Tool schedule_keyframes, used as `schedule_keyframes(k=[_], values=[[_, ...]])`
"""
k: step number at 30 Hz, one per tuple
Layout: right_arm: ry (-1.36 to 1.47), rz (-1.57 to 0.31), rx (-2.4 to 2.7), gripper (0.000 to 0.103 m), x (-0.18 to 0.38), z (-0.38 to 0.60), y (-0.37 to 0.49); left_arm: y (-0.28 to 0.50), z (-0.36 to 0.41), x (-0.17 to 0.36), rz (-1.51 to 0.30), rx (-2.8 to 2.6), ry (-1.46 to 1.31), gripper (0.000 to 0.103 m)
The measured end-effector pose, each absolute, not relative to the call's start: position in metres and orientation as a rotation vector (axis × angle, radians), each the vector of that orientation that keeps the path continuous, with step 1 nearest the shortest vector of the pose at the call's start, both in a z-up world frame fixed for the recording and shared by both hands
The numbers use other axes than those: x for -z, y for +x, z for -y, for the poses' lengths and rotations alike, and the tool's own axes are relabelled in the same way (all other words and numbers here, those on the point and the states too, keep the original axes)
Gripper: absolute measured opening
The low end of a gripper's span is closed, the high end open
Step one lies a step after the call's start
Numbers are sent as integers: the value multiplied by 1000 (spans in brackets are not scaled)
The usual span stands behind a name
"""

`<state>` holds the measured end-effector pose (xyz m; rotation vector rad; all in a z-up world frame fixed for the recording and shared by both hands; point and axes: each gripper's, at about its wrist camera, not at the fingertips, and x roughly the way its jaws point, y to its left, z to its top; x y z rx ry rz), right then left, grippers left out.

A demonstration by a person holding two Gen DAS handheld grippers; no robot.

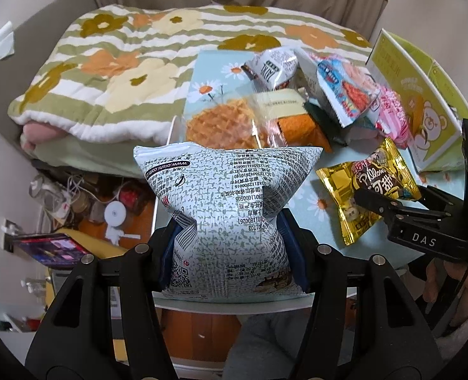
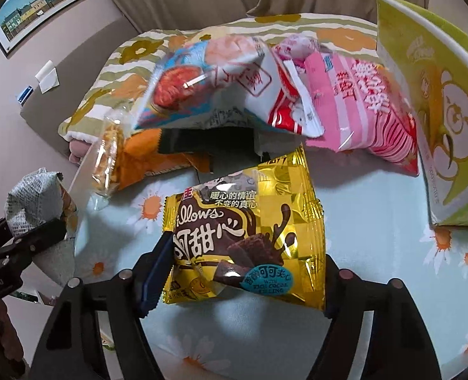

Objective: Organize snacks
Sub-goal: 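Grasp the white printed bread bag with the left tool while the right tool grasps the gold Pillows packet, then carry both packets over the cardboard box and open both tools to drop them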

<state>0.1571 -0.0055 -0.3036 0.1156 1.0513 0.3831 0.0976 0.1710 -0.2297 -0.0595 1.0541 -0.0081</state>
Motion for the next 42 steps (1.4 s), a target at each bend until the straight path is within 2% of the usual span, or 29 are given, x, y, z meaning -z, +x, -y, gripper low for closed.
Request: schedule_keyframes(k=[10,24,33,42], values=[[137,-988,-359,70,266,26,136,93,-163,192,-984,42,-69,54],[225,-804,-315,69,172,87,124,118,-130,115,-851,117,-68,54],[214,-721,-310,69,126,166,147,149,-54,76,-767,150,-69,54],[213,-680,-258,69,106,268,178,204,67,61,-748,241,-85,54]])
